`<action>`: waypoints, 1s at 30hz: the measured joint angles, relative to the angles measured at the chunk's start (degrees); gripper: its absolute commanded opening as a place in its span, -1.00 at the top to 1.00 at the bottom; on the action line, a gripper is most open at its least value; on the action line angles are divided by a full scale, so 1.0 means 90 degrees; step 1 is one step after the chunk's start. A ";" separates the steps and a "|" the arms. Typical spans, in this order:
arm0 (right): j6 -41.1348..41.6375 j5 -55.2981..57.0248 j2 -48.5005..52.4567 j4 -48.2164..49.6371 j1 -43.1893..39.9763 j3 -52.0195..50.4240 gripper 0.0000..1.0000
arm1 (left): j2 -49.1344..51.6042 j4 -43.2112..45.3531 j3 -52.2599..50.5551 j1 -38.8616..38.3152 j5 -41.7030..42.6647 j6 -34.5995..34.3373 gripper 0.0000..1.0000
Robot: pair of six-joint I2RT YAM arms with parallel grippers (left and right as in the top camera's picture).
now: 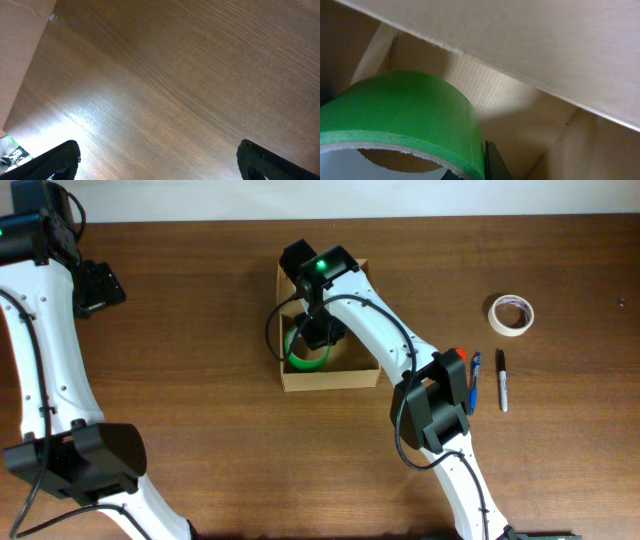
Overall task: Pack container
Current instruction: 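Carry the green tape with the right gripper into the box, then release the green tape and lift the right gripper out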
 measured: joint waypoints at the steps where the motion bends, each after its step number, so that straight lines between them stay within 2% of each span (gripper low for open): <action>1: 0.0000 -0.0017 0.0000 0.0061 0.0002 -0.0080 0.93 | 0.0000 0.0000 0.0000 0.0000 0.0000 0.0000 -1.00; 14: -0.0002 -0.0117 0.0015 0.0869 0.0000 -0.0474 0.92 | 0.0000 0.0000 0.0000 0.0000 0.0000 0.0000 -1.00; 17: 0.0005 -0.0117 0.0015 0.0872 0.0000 -0.0474 0.69 | 0.0000 0.0000 0.0000 0.0000 0.0000 0.0000 -0.99; 25: -0.0005 -0.0131 0.0012 0.0838 0.0000 -0.0474 0.62 | 0.0000 0.0000 0.0000 0.0000 0.0000 0.0000 -1.00; 30: -0.0085 0.0170 0.0012 0.0372 0.0000 -0.0374 0.61 | 0.0000 0.0000 0.0000 0.0000 0.0000 0.0000 -1.00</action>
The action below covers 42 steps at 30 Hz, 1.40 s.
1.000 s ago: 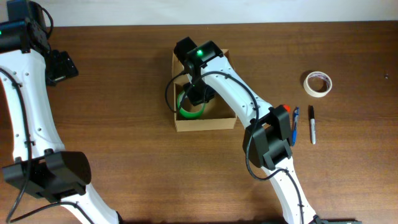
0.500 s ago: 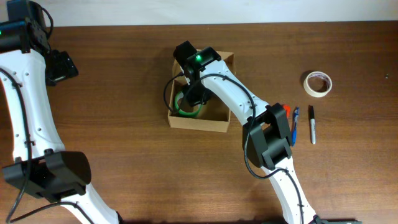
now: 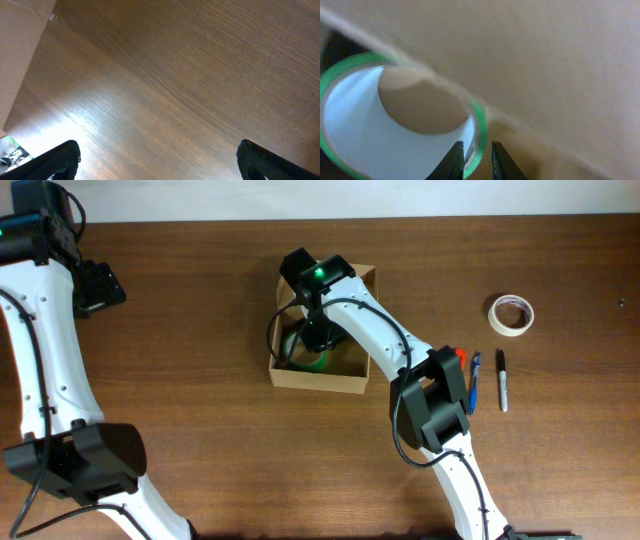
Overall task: Pack container
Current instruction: 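Release the green tape and lift the right gripper out, then lower the right gripper onto the white masking tape and grasp it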
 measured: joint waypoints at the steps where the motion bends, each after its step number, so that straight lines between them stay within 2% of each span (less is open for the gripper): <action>1: -0.0015 0.0063 0.0000 -0.0097 0.0000 0.0053 0.61 | 0.0000 0.0000 0.0000 0.0000 0.0000 0.0000 -1.00; 8: -0.0221 0.0707 -0.0359 -0.1027 0.0000 0.1515 0.48 | 0.0000 0.0000 0.0000 0.0000 0.0000 0.0000 -1.00; 11: -0.0296 0.0901 -0.1047 -0.1173 -0.0041 0.2004 0.47 | 0.0000 0.0000 0.0000 0.0000 0.0000 0.0000 -1.00; 14: -0.0311 0.1073 -0.2079 -0.1239 -0.0204 0.1987 0.46 | 0.0000 0.0000 0.0000 0.0000 0.0000 0.0000 -1.00; 18: -0.0325 0.1297 -0.3772 -0.0835 -0.0925 0.1003 0.33 | 0.0000 0.0000 0.0000 0.0000 0.0000 0.0000 -1.00; 21: -0.0279 0.1438 -0.5260 -0.0199 -0.2033 -0.0610 0.20 | 0.0000 0.0000 0.0000 0.0000 0.0002 0.0000 -1.00; 26: -0.0097 0.1382 -0.6419 0.0357 -0.3570 -0.2538 0.06 | 0.0000 0.0000 0.0000 0.0000 0.0007 0.0000 -1.00; 29: -0.0039 0.0952 -0.6341 0.0670 -0.4330 -0.3247 -0.07 | 0.0000 0.0000 0.0000 0.0000 0.0007 0.0000 -1.00; 32: 0.0036 0.0525 -0.5729 0.0877 -0.4850 -0.3514 -0.22 | 0.0000 0.0000 0.0000 0.0000 0.0015 0.0000 -1.00; 42: 0.0367 -0.0622 -0.3344 0.1501 -0.5442 -0.3570 -0.22 | 0.0000 0.0000 0.0000 0.0000 0.0019 0.0000 -1.00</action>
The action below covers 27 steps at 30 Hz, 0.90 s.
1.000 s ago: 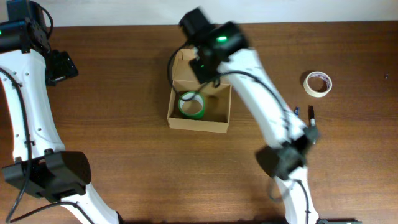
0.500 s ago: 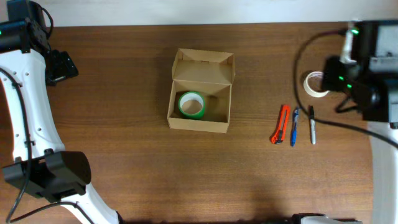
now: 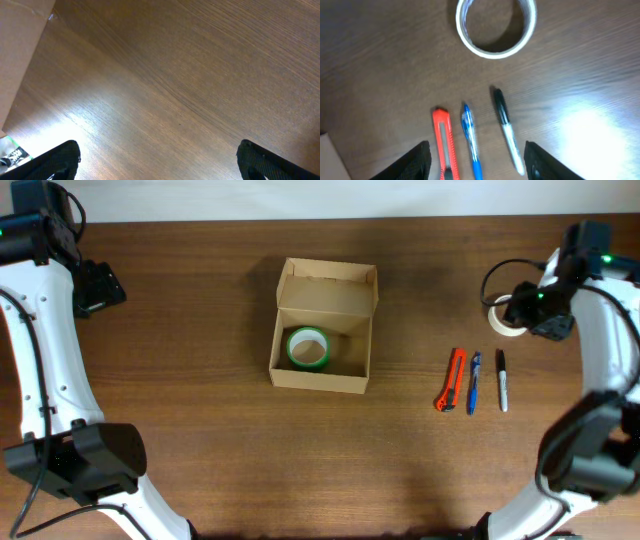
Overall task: Pack container
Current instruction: 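Lower the right gripper onto the white masking tape and grasp it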
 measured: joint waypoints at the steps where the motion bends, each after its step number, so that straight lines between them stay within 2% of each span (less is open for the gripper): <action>1: 0.0070 -0.0046 0.0151 0.0080 -0.0002 0.0000 -0.22 | 0.0000 0.0000 0.0000 0.0000 0.0000 0.0000 -1.00; 9: 0.0874 -0.0219 0.0583 0.0648 -0.0155 -0.0012 -0.22 | 0.0000 0.0000 0.0000 0.0000 0.0000 0.0000 -1.00; 17: 0.1698 -0.0238 0.0838 0.0690 -0.0529 -0.0012 -0.21 | 0.0000 0.0000 0.0000 0.0000 0.0000 0.0000 -1.00; 27: 0.2514 -0.0389 0.1345 0.0886 -0.0546 -0.0012 -0.16 | 0.0000 0.0000 0.0000 0.0000 0.0000 0.0000 -0.99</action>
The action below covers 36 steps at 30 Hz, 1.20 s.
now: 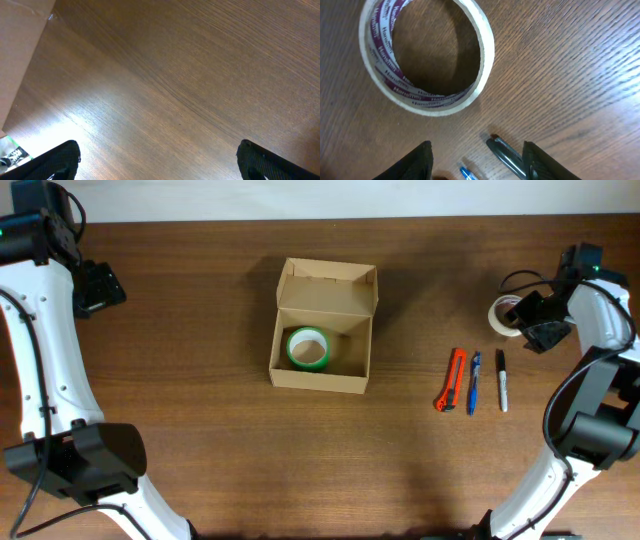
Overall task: Pack container
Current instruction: 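Lower the right gripper onto the white masking tape and grasp it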
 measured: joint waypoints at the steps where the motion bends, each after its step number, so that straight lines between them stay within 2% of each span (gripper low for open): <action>1: 0.0073 -0.0017 0.0017 0.0044 0.0000 0.0000 -0.16 | 0.0000 0.0000 0.0000 0.0000 0.0000 0.0000 -1.00; 16: 0.0780 -0.0058 0.0403 0.0262 -0.0002 0.0002 -0.10 | 0.0000 0.0000 0.0000 0.0000 0.0000 0.0000 -1.00; 20: 0.0823 -0.0066 0.0403 0.0318 -0.0002 0.0002 -0.04 | 0.0000 0.0000 0.0000 0.0000 0.0000 0.0000 -1.00; 29: 0.0850 -0.0058 0.0415 0.0469 -0.0002 0.0002 -0.06 | 0.0000 0.0000 0.0000 0.0000 0.0000 0.0000 -1.00; 36: 0.0840 -0.0389 0.0481 0.0996 -0.0002 0.0002 -0.06 | 0.0000 0.0002 0.0000 0.0000 0.0000 0.0000 -1.00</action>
